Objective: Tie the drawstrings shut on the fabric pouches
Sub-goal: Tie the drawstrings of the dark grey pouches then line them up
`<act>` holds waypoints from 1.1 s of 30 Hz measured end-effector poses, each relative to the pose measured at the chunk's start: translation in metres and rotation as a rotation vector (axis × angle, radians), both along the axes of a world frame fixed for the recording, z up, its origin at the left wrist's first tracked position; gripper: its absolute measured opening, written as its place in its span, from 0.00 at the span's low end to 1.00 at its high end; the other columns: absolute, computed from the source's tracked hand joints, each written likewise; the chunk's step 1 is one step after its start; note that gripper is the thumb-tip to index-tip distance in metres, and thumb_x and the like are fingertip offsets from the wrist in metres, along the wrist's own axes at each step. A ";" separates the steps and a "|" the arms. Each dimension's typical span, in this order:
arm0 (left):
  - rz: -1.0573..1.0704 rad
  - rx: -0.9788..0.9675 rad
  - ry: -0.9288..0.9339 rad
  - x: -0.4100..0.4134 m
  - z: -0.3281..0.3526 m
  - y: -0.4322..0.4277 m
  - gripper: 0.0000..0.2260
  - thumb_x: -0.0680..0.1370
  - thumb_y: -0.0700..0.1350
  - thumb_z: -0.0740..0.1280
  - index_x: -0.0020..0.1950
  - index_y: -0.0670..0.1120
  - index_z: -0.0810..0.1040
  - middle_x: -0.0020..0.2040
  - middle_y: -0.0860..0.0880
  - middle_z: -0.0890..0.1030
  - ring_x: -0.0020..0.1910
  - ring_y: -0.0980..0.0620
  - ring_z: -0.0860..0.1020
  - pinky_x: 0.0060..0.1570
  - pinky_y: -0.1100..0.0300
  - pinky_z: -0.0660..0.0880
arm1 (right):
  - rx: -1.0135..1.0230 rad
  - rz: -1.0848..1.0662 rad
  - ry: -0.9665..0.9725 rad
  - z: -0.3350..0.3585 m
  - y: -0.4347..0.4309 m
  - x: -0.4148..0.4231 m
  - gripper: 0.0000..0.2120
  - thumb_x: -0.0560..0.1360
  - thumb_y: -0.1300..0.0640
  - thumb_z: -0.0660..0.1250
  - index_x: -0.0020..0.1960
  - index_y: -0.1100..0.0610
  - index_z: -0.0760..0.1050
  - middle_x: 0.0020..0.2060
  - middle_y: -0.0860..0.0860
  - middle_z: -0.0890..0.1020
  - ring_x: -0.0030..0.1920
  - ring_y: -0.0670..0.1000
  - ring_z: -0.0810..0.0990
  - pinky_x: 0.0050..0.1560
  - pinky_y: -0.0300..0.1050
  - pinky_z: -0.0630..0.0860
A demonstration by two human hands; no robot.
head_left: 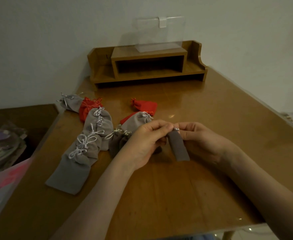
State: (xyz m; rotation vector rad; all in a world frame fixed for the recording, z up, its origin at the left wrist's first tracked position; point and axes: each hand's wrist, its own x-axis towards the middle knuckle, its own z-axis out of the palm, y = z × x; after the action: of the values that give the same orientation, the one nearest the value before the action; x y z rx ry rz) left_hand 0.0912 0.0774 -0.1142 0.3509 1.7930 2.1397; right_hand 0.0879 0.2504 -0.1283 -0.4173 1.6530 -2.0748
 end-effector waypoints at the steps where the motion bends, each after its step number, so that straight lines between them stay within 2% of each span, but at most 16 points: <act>1: -0.005 -0.062 0.041 -0.001 0.001 -0.003 0.04 0.75 0.42 0.67 0.43 0.47 0.81 0.40 0.55 0.82 0.41 0.58 0.77 0.40 0.68 0.72 | 0.038 -0.018 0.008 0.001 0.000 0.001 0.16 0.70 0.57 0.68 0.54 0.65 0.75 0.45 0.56 0.81 0.45 0.52 0.80 0.47 0.42 0.77; 3: 0.008 -0.146 0.091 -0.003 0.001 -0.008 0.04 0.76 0.38 0.68 0.43 0.46 0.80 0.40 0.56 0.83 0.41 0.61 0.78 0.40 0.70 0.73 | 0.119 -0.052 0.035 0.001 0.000 0.001 0.16 0.72 0.57 0.66 0.54 0.69 0.74 0.45 0.58 0.79 0.45 0.54 0.78 0.48 0.44 0.73; 5: 0.020 -0.197 0.107 -0.005 -0.002 -0.012 0.04 0.75 0.37 0.69 0.42 0.45 0.79 0.42 0.53 0.84 0.43 0.60 0.80 0.41 0.69 0.74 | 0.219 -0.099 0.070 0.000 -0.001 0.001 0.14 0.77 0.59 0.65 0.55 0.70 0.74 0.46 0.60 0.78 0.47 0.57 0.75 0.49 0.46 0.71; 8: 0.039 -0.285 0.084 -0.006 -0.006 -0.014 0.03 0.75 0.38 0.70 0.42 0.45 0.80 0.42 0.52 0.84 0.41 0.60 0.80 0.39 0.69 0.73 | 0.372 -0.149 0.152 0.003 -0.006 0.003 0.06 0.79 0.62 0.62 0.49 0.64 0.76 0.44 0.60 0.79 0.46 0.55 0.76 0.47 0.45 0.72; 11: 0.087 -0.311 0.054 -0.006 -0.008 -0.013 0.04 0.75 0.40 0.70 0.41 0.47 0.80 0.39 0.52 0.82 0.37 0.59 0.78 0.37 0.69 0.73 | 0.463 -0.184 0.236 0.002 -0.009 0.004 0.05 0.79 0.60 0.62 0.47 0.59 0.76 0.43 0.58 0.80 0.44 0.52 0.77 0.45 0.44 0.73; 14: 0.118 -0.258 0.099 -0.007 -0.009 -0.010 0.04 0.76 0.40 0.69 0.41 0.47 0.80 0.36 0.55 0.81 0.36 0.61 0.78 0.37 0.70 0.73 | 0.409 -0.200 0.264 0.003 -0.008 0.003 0.06 0.77 0.56 0.65 0.47 0.59 0.77 0.42 0.59 0.79 0.44 0.55 0.76 0.47 0.48 0.71; 17: 0.121 -0.145 0.145 -0.006 -0.008 -0.005 0.04 0.76 0.40 0.67 0.48 0.45 0.81 0.41 0.54 0.82 0.43 0.61 0.79 0.43 0.70 0.73 | 0.302 -0.181 0.254 0.004 -0.004 0.001 0.08 0.74 0.53 0.67 0.46 0.58 0.77 0.42 0.55 0.79 0.45 0.54 0.76 0.49 0.48 0.71; 20: 0.096 -0.031 0.110 -0.006 -0.008 -0.001 0.06 0.76 0.40 0.66 0.51 0.43 0.80 0.44 0.53 0.82 0.47 0.59 0.79 0.46 0.68 0.74 | 0.155 -0.105 0.173 0.000 -0.001 -0.002 0.15 0.73 0.54 0.66 0.51 0.66 0.75 0.45 0.58 0.77 0.47 0.55 0.75 0.49 0.47 0.71; 22: 0.068 0.018 0.051 -0.005 -0.005 -0.001 0.05 0.74 0.40 0.66 0.49 0.43 0.80 0.42 0.53 0.82 0.46 0.57 0.78 0.48 0.66 0.75 | 0.075 -0.051 0.128 -0.001 0.000 -0.002 0.21 0.72 0.55 0.65 0.56 0.71 0.72 0.47 0.60 0.76 0.46 0.56 0.76 0.48 0.45 0.72; 25: -0.052 0.062 -0.054 -0.006 -0.002 -0.008 0.05 0.69 0.41 0.67 0.44 0.45 0.79 0.38 0.53 0.82 0.42 0.57 0.78 0.45 0.64 0.75 | 0.039 0.031 0.116 -0.001 0.000 0.000 0.20 0.71 0.53 0.69 0.54 0.67 0.72 0.44 0.57 0.79 0.42 0.50 0.79 0.42 0.38 0.76; 28: -0.121 -0.007 -0.080 -0.008 -0.001 -0.016 0.03 0.70 0.39 0.68 0.41 0.45 0.77 0.37 0.52 0.81 0.40 0.58 0.79 0.41 0.66 0.76 | 0.130 0.002 0.141 -0.001 -0.003 0.001 0.12 0.72 0.55 0.65 0.49 0.65 0.74 0.40 0.55 0.79 0.39 0.49 0.79 0.40 0.37 0.76; 30: -0.091 -0.075 -0.066 -0.009 -0.002 -0.017 0.05 0.73 0.34 0.67 0.40 0.44 0.76 0.36 0.52 0.81 0.38 0.59 0.79 0.40 0.68 0.76 | 0.202 -0.032 0.173 -0.004 -0.005 -0.001 0.11 0.73 0.57 0.62 0.49 0.64 0.74 0.41 0.57 0.78 0.40 0.51 0.77 0.42 0.39 0.73; 33: -0.037 -0.224 -0.016 -0.008 -0.002 -0.017 0.07 0.74 0.33 0.68 0.39 0.43 0.76 0.35 0.51 0.81 0.38 0.58 0.79 0.41 0.68 0.76 | 0.296 -0.047 0.196 -0.005 -0.007 0.000 0.08 0.75 0.57 0.63 0.48 0.62 0.75 0.41 0.56 0.78 0.42 0.51 0.75 0.43 0.39 0.72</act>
State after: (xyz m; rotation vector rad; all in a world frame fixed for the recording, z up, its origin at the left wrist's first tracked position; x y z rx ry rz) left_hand 0.0836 0.0602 -0.1163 0.3074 1.9756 1.8867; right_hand 0.0881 0.2430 -0.1335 -0.4977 2.0657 -1.8272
